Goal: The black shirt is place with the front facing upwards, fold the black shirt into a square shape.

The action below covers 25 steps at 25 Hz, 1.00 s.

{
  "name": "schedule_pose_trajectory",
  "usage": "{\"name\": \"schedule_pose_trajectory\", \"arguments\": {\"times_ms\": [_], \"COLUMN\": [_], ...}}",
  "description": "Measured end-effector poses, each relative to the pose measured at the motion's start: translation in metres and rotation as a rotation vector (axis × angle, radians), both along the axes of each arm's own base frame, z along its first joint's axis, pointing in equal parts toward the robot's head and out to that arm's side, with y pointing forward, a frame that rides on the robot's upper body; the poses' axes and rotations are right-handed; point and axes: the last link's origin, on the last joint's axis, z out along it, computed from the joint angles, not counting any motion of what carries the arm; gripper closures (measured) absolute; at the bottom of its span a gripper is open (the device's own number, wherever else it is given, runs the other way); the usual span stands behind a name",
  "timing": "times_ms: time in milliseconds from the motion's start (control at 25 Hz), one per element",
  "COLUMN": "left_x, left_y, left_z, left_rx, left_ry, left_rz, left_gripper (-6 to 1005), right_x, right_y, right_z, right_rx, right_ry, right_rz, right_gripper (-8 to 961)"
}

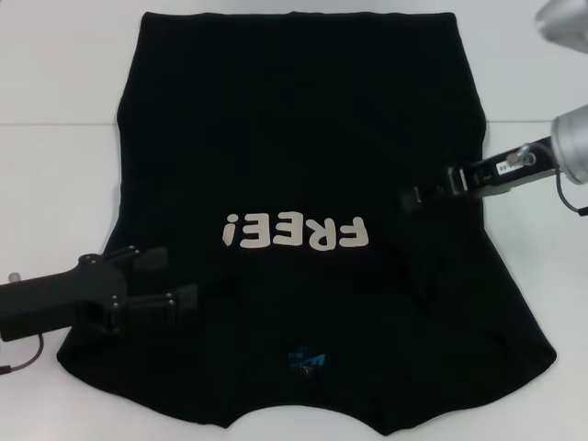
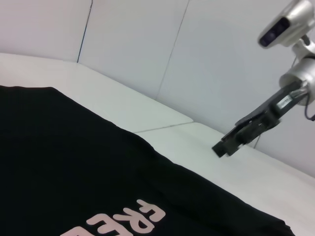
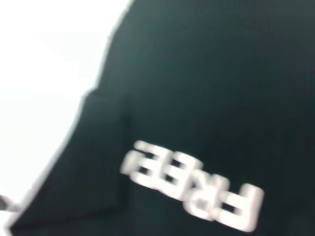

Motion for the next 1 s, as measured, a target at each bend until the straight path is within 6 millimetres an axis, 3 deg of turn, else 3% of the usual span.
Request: {"name": "schedule_pose_trajectory", "arguments": {"times_ms": [120, 240, 440, 680, 1000], "left_x": [-0.001, -0.003, -0.012, -0.013, -0.023], "left_y": [0.001, 0.004, 0.012, 0.014, 0.017], "left_z": [0.003, 0.013, 0.04, 0.07, 0.079], "left_rx": [0.004, -0.033, -0.147, -0.295, -0.357], "left_ry": [-0.029, -0.075, -0.124, -0.068, 0.085], "left_rz": [0.038, 0.141, 0.371, 0.567, 0.812], "left_gripper": [95, 95, 95, 94, 95], "right_x": [0.011, 0.034, 0.07, 0.089, 0.092], "right_y": [-0.009, -0.022, -0.065, -0.093, -0.098], "right_z": [0.011, 0.016, -0.008, -0.038, -0.048], "right_rx": [0.019, 0.068, 0.15, 0.281, 0.321], "right_ry": [0.172, 0.238, 0.184, 0.103, 0.121], "right_rz": [0.038, 0.12, 0.479, 0.721, 0.724], "right_gripper": [540, 447, 292, 194, 195]}}
